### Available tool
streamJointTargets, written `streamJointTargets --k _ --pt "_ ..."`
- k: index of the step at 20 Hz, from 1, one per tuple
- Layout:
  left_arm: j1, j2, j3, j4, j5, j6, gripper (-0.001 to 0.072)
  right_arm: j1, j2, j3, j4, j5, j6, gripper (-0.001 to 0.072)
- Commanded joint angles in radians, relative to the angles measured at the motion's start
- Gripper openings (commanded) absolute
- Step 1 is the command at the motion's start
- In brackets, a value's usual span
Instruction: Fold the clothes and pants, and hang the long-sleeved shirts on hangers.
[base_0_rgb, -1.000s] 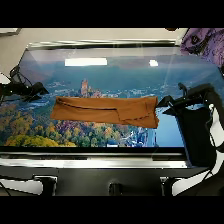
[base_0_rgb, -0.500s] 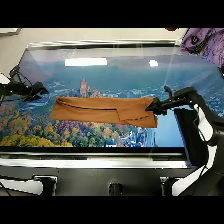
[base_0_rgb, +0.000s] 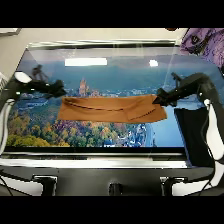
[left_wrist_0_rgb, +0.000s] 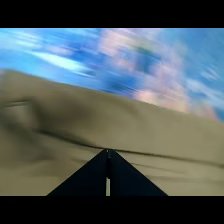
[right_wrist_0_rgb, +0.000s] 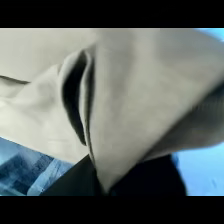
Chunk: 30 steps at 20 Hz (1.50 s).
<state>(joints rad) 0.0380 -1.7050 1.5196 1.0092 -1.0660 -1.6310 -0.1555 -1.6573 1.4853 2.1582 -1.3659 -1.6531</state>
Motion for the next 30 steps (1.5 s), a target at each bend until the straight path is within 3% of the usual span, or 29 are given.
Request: streamJointTargets --k 1,6,11,14,19,24,27,30 --pt "-0.186 -0.057 0.001 -0.111 0.076 0.003 0.0013 0.002 0.124 0.030 -0.112 -0.034 0.139 0.0033" --pt "-0.476 -0.142 0.002 -0.312 0.317 -0.011 0.0012 0.002 0.220 0.035 -0.216 -0.103 0.205 0.0033" --pt "-0.674 -0.233 0.015 -0.499 0.483 -0.011 0.0012 0.002 0.236 0.143 -0.283 -0.179 0.207 0.0034" --pt "-0.741 -0.311 0.115 -0.507 0.476 -0.017 0.0012 0.002 0.236 0.214 -0.298 -0.194 0.207 0.0034" --pt "-0.796 -0.465 0.318 -0.513 0.452 -0.123 0.0012 0.002 0.236 0.315 -0.334 -0.234 0.219 0.0034" --pt "-0.809 -0.530 0.438 -0.512 0.418 -0.134 0.0012 0.002 0.236 0.327 -0.337 -0.260 0.230 0.0034" --pt "-0.743 -0.509 0.442 -0.501 0.284 -0.132 0.0010 0.002 0.236 0.327 -0.349 -0.259 0.262 0.0034" --pt "-0.618 -0.423 0.442 -0.296 0.088 -0.148 0.0009 0.012 0.236 0.327 -0.276 -0.247 0.325 0.0033"
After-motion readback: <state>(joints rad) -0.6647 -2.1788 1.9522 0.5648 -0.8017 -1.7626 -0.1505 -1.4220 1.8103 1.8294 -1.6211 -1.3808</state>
